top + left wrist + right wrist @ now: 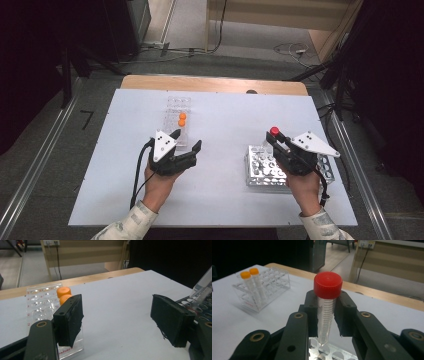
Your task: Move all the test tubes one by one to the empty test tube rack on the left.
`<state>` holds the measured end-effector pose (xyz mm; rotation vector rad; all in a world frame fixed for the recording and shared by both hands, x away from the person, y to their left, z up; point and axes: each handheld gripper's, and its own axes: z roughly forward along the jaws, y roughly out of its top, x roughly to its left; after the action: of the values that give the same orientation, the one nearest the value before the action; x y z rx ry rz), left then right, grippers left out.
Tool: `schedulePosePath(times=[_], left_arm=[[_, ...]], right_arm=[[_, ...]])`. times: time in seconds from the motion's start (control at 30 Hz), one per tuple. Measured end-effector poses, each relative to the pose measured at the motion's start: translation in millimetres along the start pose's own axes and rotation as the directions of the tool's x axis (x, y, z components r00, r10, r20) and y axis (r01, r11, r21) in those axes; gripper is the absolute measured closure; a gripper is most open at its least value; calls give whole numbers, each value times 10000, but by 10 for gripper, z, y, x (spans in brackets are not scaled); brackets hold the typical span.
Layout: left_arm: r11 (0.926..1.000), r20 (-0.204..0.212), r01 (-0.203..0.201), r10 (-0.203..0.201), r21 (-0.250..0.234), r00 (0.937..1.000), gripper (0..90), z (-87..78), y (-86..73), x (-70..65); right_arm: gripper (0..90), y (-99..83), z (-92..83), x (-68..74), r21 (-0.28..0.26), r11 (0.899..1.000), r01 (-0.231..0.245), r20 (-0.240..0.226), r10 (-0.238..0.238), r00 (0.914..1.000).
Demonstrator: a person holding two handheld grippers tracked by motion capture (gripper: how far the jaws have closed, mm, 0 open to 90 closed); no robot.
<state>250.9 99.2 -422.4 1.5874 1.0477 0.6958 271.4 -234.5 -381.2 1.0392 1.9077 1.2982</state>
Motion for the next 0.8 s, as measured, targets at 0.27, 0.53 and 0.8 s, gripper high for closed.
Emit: schedulePosePath(times=[0.27,0.53,0.8], left_arm=[[9999,277,-43,47,-155,9996,273,-49,42,-62],[9997,527,-101,114,-238,9985,293,-108,66,-111],[9995,799,-26,52,-324,9968,314,-151,96,-139]], right_arm=[[711,89,-34,218,-166,9992,359,-713,-370,9968],[711,52,124,501,102,9978,661,-1547,-637,9859],[711,-52,382,707,448,9957,815,-2028,-708,9766]])
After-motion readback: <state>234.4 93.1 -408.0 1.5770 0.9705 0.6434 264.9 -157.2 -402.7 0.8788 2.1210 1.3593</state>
